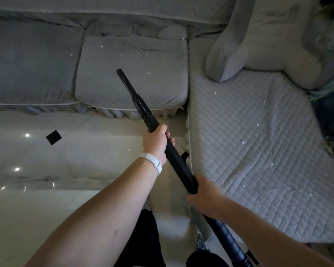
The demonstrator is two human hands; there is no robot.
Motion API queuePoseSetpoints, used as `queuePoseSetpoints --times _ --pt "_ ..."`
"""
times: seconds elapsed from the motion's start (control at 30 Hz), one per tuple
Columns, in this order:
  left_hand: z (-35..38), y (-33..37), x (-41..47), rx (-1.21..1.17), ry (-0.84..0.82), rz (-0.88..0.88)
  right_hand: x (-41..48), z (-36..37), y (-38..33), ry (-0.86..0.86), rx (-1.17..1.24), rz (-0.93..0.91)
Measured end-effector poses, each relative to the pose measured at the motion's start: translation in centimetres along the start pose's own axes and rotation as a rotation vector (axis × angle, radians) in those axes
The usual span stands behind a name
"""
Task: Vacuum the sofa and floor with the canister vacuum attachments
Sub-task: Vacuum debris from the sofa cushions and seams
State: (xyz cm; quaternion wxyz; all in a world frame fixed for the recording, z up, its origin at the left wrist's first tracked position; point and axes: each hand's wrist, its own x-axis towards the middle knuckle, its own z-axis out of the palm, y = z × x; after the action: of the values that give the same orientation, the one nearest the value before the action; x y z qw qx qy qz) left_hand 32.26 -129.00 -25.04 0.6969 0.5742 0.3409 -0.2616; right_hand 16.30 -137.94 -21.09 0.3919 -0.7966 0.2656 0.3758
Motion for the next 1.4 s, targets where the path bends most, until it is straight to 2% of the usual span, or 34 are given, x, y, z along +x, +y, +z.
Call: queuePoseSetpoints --times 0.27,0.5,0.9,1.23,1.4 --pt "-4.6 11.8 7.3 0.022 -0.026 0.017 4.2 0.6 -13.3 0.035 0.03 -0.01" --pt "-2.8 18.5 10.2 0.009 -0.082 0.048 7.0 -2.6 -18.8 0.05 0.11 -0.018" --pt "6.8 21.3 16.9 0.128 -0.109 0.029 14.7 -10.1 -18.8 0.058 0.27 -0.01" --pt "22.8 23.7 24.1 0.24 -0.098 -0.008 24.5 -23.7 -16.5 0.014 0.336 0.051" --pt "29.1 24.5 26.1 0.297 -0.146 0.01 27.4 -28.5 -15.7 0.065 0.374 0.083"
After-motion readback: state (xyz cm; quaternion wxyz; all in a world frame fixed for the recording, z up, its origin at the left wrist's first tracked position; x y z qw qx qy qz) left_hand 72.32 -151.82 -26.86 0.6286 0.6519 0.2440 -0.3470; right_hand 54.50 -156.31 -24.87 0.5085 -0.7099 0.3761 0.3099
